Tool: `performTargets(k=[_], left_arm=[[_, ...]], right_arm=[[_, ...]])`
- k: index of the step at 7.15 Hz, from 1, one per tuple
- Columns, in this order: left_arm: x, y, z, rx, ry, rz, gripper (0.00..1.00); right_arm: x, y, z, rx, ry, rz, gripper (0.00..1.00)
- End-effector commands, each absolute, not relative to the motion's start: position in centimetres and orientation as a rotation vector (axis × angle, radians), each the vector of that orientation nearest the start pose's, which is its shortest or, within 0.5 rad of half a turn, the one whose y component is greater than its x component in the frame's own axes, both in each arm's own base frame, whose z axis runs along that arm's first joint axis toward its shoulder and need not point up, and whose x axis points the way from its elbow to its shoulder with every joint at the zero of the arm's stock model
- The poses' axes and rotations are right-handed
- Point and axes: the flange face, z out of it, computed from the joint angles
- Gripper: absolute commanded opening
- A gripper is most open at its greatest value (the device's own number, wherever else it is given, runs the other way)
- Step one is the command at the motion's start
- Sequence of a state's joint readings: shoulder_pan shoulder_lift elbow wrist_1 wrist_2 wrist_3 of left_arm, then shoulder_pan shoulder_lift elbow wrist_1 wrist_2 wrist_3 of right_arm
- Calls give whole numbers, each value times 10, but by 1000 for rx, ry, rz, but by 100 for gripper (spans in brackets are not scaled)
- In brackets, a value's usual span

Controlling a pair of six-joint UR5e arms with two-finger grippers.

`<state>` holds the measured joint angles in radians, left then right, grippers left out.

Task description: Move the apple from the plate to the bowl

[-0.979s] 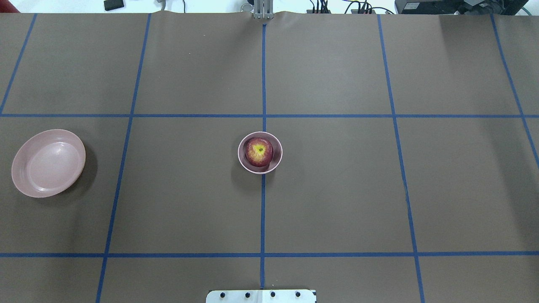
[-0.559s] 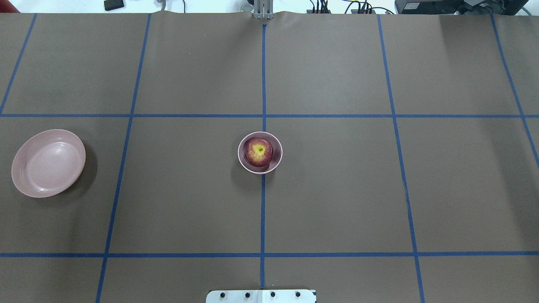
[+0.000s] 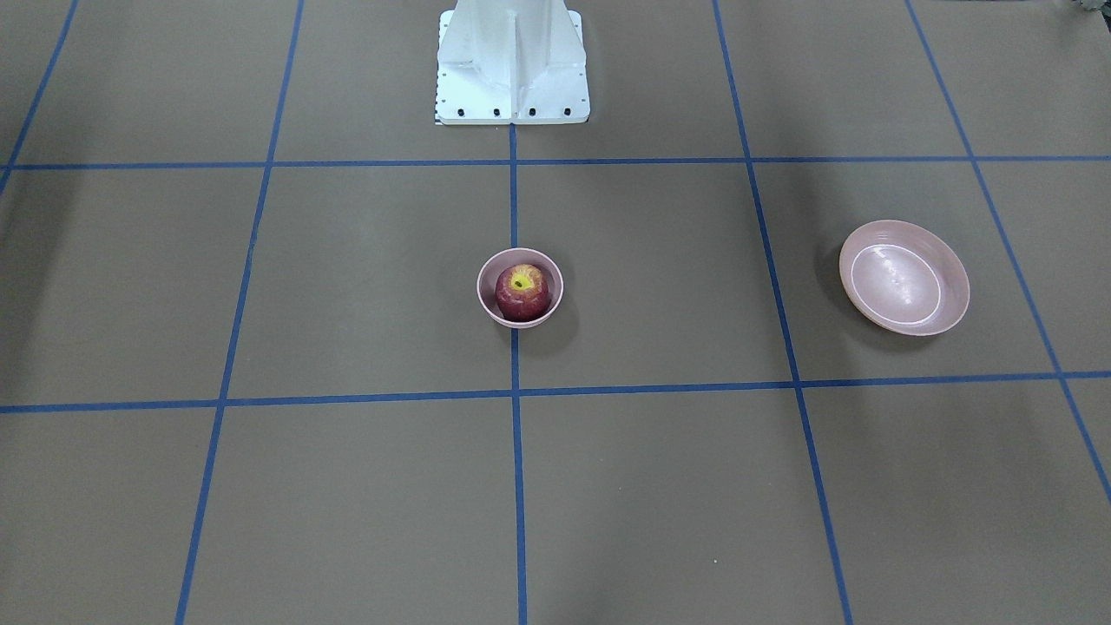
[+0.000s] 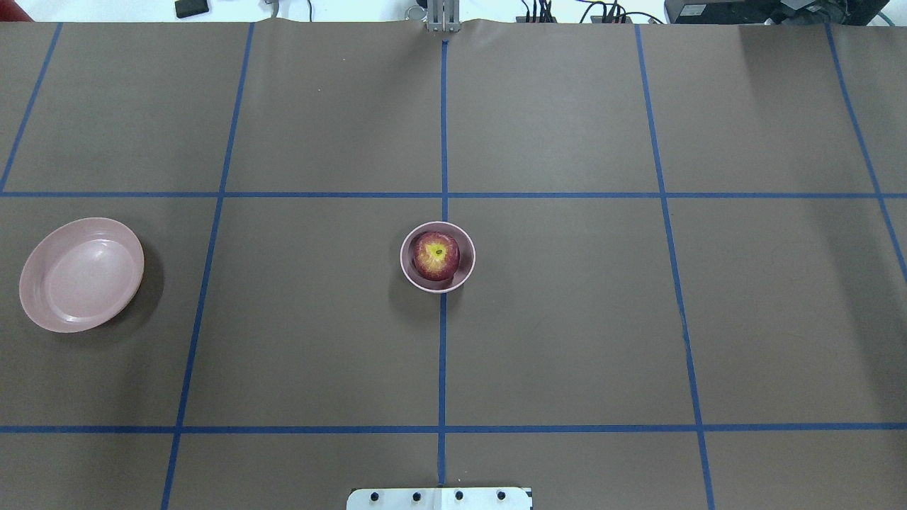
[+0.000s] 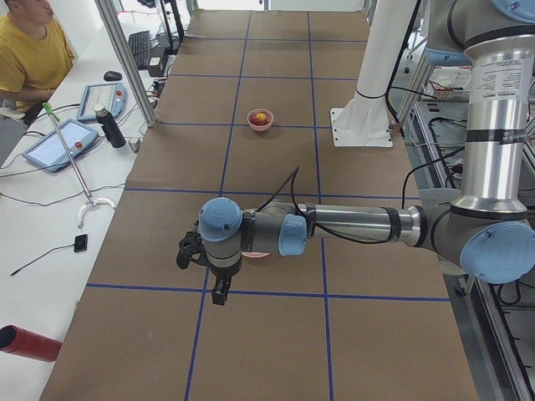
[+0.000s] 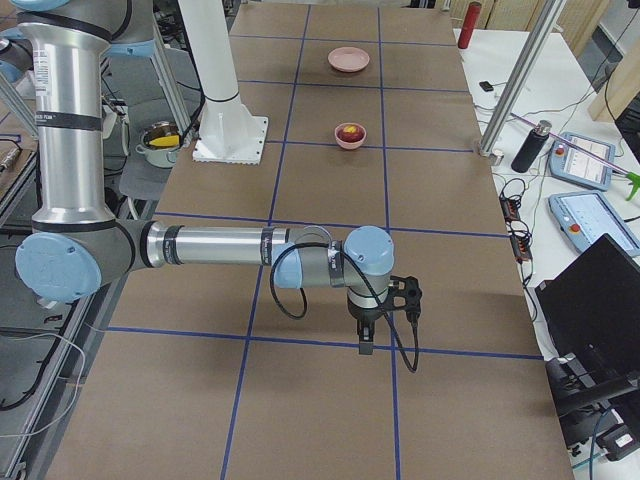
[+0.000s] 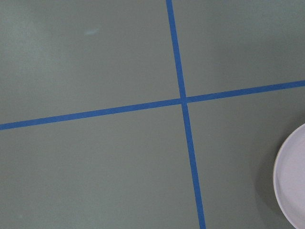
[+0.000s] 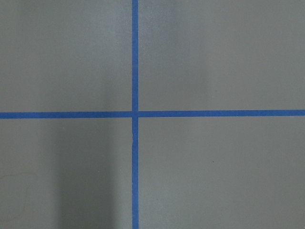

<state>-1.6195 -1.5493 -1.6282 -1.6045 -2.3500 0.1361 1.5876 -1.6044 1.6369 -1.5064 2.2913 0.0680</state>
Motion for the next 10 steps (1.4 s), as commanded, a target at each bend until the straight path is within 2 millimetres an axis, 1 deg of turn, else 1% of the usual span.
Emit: performTargets(k=[1, 5, 8, 10], left_arm=[[-87, -484, 637, 138, 768, 110, 98], [-87, -484, 637, 138, 768, 110, 98], [-86, -478, 642, 128, 769, 106, 98], [-86, -477, 642, 127, 769, 106, 98]], right_arm=[[75, -483, 639, 75, -723, 44, 100], [73, -483, 637, 74, -755, 40, 100], [72, -483, 637, 72, -755, 40, 100], [71, -483, 637, 72, -755, 38, 100]])
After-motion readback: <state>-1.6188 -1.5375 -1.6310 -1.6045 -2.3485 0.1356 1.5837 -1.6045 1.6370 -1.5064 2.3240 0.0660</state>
